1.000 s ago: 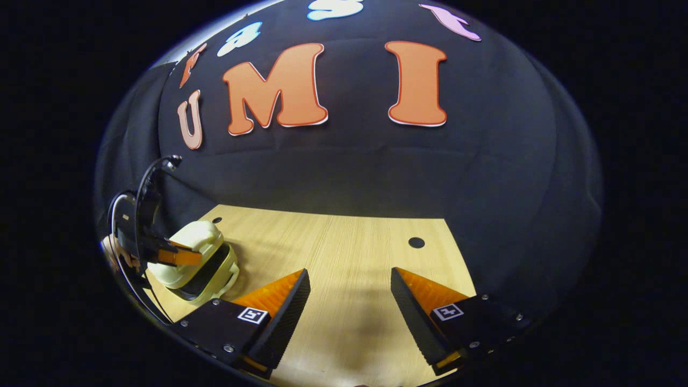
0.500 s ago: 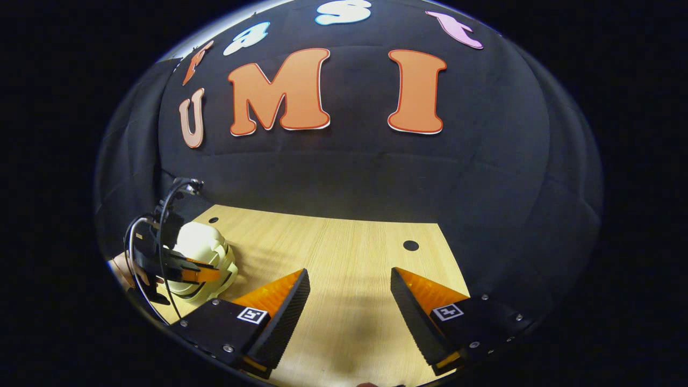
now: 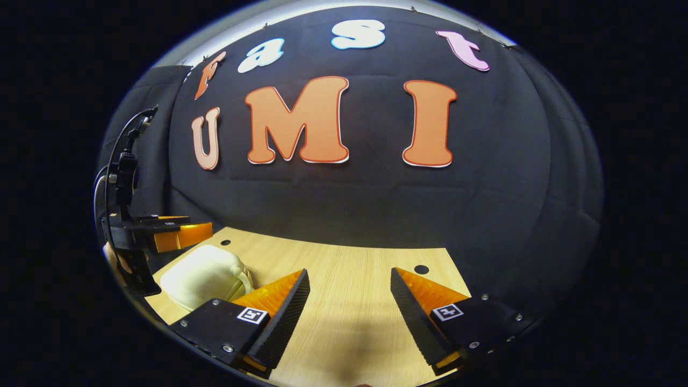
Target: First open the suitcase, pack the skin care products into it, and then close the suitcase.
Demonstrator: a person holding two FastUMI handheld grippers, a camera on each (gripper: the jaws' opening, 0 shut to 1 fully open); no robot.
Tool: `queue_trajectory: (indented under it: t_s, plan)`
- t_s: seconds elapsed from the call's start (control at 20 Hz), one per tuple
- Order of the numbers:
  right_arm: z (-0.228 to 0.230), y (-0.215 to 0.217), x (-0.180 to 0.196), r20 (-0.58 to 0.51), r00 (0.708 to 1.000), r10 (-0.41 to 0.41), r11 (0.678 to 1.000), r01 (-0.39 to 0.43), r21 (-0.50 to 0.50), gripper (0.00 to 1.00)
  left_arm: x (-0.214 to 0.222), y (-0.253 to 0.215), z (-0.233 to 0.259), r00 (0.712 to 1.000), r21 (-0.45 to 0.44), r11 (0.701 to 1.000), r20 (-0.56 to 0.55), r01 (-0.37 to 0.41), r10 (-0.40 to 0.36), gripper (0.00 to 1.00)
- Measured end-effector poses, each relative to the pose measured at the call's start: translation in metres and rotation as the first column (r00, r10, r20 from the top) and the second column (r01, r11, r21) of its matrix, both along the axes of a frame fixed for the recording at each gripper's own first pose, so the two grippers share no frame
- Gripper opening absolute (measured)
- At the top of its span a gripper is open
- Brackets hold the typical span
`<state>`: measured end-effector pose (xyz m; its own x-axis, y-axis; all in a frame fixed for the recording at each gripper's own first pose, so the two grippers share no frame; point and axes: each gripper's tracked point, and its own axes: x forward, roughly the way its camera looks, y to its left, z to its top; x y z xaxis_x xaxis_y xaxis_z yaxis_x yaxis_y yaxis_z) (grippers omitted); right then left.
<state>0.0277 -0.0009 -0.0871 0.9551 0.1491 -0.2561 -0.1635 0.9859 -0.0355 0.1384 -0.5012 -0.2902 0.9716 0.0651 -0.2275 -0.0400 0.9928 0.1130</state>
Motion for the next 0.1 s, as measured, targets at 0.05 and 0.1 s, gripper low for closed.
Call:
queue_trajectory:
  t_s: [0.05,0.1]
  plan:
    - [0.0022,0.0007,-0.0021,0.013,1.0,-0.006,1.0,0.006,0.001,0.96,-0.0019,0.0014,0.005,0.999,-0.001,1.0,0.041,-0.013,0.013,0.98]
    - [0.0031,0.0011,-0.0039,0.019,1.0,-0.008,1.0,0.008,0.0,0.96,-0.0032,0.0005,0.0062,0.998,-0.006,1.0,0.06,-0.015,0.015,0.98]
